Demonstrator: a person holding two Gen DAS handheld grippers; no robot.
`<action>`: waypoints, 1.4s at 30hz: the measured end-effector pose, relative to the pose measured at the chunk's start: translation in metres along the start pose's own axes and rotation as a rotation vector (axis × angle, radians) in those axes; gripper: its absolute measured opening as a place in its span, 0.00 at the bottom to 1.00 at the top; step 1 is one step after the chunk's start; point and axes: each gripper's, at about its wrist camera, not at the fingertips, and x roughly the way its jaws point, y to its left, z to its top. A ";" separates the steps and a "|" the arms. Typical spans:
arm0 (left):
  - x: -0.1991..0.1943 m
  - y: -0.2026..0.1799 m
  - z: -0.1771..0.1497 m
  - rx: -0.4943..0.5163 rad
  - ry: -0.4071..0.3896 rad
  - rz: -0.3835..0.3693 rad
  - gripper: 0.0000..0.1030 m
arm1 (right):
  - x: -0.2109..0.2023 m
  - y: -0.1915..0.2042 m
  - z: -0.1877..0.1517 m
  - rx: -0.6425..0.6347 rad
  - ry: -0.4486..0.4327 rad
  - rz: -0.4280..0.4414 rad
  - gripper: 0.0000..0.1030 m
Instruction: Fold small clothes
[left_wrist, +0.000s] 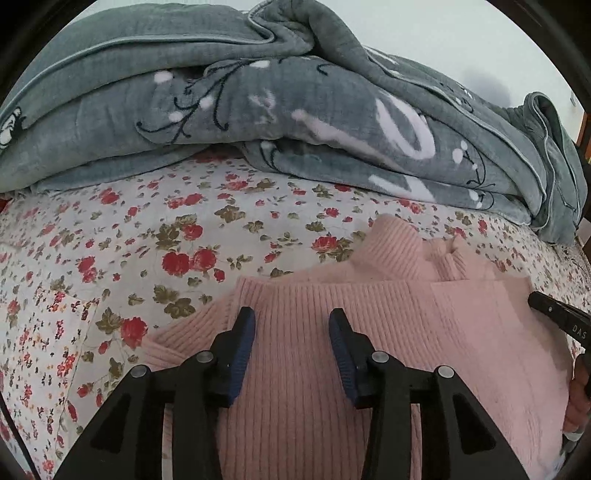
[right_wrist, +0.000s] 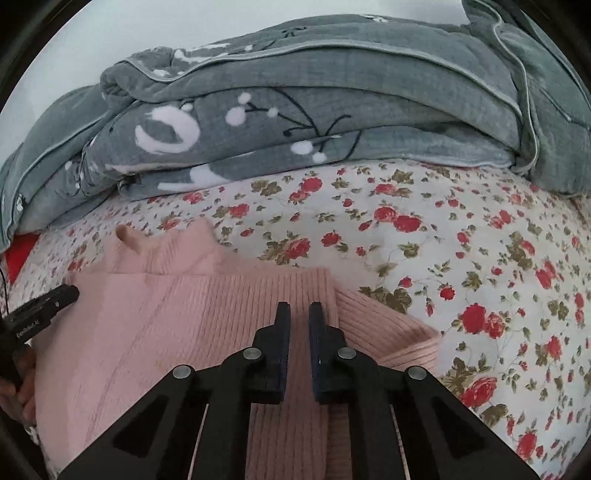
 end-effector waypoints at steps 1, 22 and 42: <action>-0.003 -0.001 0.000 -0.002 -0.007 0.003 0.39 | -0.004 0.000 -0.001 -0.002 -0.001 -0.005 0.11; -0.089 0.043 -0.096 -0.272 -0.064 -0.100 0.63 | -0.088 -0.042 -0.101 0.107 -0.103 0.131 0.61; -0.061 0.054 -0.084 -0.351 -0.032 -0.165 0.38 | -0.056 -0.033 -0.087 0.102 -0.017 0.216 0.33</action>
